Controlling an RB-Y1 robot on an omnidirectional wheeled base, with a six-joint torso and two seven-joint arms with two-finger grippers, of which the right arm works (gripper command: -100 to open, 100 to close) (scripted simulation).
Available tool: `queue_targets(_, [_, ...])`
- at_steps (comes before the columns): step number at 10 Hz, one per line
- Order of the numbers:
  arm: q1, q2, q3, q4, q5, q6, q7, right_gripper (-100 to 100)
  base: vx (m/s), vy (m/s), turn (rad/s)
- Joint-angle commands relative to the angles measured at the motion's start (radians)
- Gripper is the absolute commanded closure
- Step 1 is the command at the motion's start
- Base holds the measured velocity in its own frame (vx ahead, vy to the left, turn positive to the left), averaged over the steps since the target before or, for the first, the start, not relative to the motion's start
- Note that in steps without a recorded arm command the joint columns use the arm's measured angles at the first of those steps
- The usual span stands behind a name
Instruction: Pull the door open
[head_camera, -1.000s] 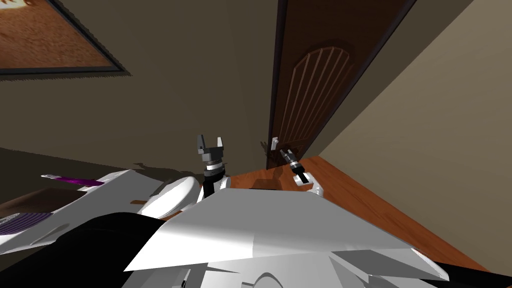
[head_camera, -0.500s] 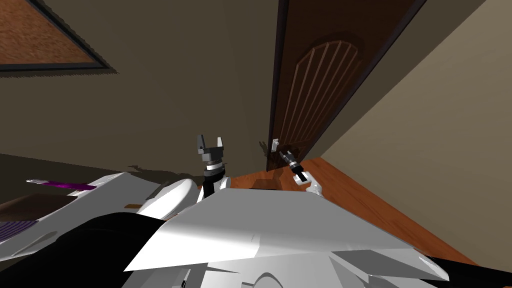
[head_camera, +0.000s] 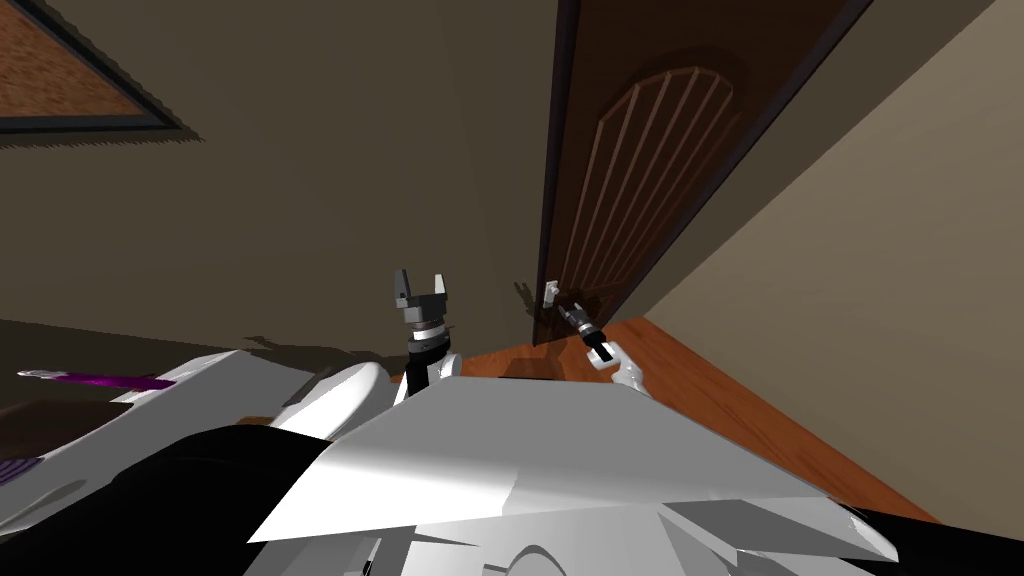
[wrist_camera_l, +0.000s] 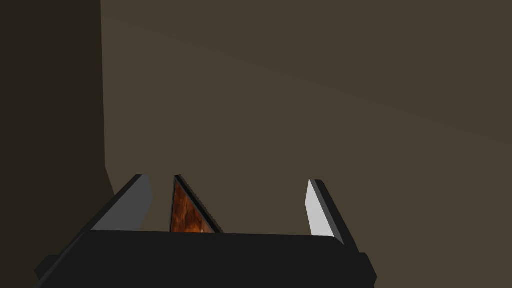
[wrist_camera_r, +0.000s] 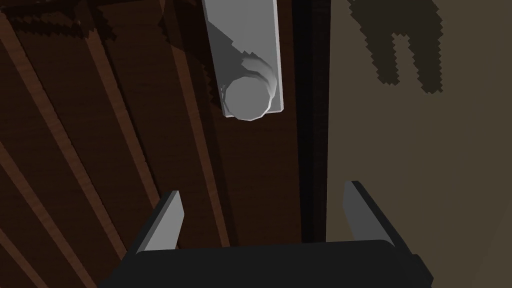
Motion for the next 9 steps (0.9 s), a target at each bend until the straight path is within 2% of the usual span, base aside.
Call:
queue_targets(1, [-0.015,-0.004,-0.001,0.033,0.011,-0.001,0.021,-100,0.069,-0.007,0.010])
queue_targets(2, [-0.009,-0.003,0.000,0.018,0.007,0.000,0.011,-100,0.029,-0.003,0.004])
queue_targets(9, [-0.066,0.066,-0.131,0.089,-0.010,0.034,0.114,-100,0.050,-0.035,0.207])
